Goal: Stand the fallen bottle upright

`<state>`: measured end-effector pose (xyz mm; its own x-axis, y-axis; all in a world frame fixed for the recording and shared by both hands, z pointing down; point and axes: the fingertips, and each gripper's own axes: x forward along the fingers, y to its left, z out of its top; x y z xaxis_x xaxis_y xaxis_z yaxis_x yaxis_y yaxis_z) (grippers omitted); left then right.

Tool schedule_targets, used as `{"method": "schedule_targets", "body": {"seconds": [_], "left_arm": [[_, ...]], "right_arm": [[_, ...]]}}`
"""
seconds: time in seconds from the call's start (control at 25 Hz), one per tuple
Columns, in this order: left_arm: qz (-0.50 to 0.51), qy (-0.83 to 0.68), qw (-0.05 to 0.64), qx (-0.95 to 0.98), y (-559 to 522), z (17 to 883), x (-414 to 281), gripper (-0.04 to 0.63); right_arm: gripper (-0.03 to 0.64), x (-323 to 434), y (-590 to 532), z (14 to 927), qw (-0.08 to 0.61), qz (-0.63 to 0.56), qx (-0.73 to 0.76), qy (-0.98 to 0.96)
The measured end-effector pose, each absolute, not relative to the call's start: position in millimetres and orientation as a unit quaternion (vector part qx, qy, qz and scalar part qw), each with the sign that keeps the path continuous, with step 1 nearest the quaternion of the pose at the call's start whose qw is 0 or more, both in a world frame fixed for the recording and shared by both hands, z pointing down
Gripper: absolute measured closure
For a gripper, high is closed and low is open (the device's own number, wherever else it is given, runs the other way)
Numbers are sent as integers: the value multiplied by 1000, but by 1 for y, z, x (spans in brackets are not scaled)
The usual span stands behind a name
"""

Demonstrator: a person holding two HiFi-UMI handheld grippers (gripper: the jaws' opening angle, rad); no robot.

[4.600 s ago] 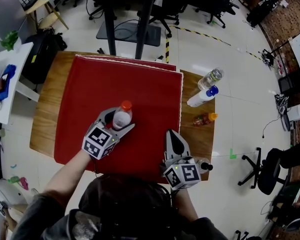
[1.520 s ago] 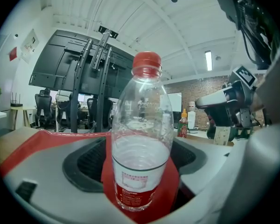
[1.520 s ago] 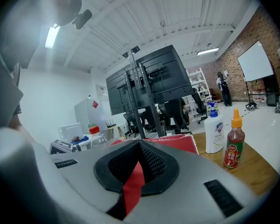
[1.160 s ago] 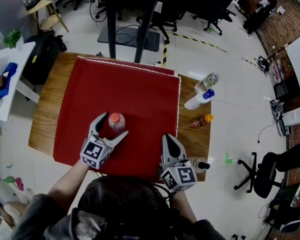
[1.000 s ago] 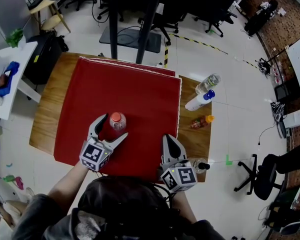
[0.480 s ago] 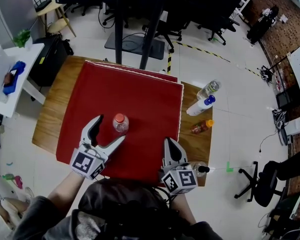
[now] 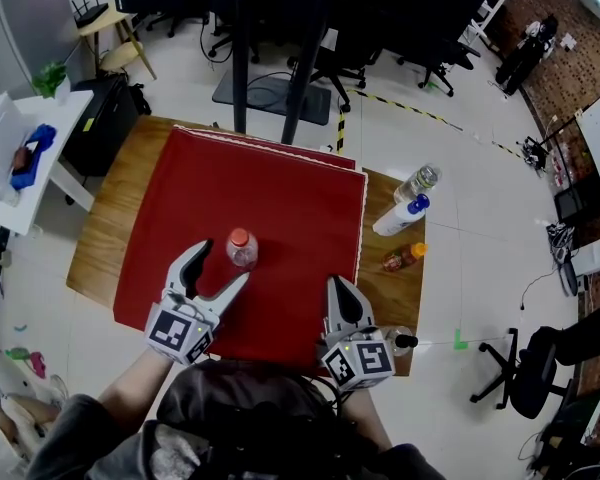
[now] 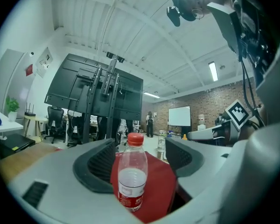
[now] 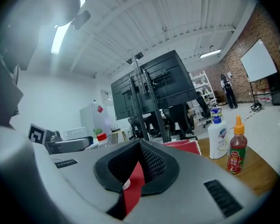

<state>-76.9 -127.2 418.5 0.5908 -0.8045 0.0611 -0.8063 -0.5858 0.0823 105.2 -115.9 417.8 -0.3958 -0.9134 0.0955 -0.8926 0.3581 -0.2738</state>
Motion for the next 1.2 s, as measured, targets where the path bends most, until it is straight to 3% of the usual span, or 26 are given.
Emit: {"method": "schedule_targets", "body": {"seconds": [0.08, 0.28, 0.44, 0.6, 1.2], "left_arm": [[9, -467, 41, 883, -128, 418, -81, 285], [8, -486, 48, 872, -126, 417, -86, 392], [14, -495, 37, 868, -128, 415, -87, 437], [16, -506, 41, 861, -129, 417, -90, 563], [57, -514, 51, 855, -133, 428, -92, 569]], "right_arm": [[607, 103, -116, 417, 38, -141, -545, 826], [607, 97, -113, 419, 36, -146, -537, 830], [607, 93, -110, 422, 25, -147, -526, 837], [607, 95, -110, 418, 40, -152, -524, 837], [609, 76, -102, 418, -17, -113, -491, 863]]}}
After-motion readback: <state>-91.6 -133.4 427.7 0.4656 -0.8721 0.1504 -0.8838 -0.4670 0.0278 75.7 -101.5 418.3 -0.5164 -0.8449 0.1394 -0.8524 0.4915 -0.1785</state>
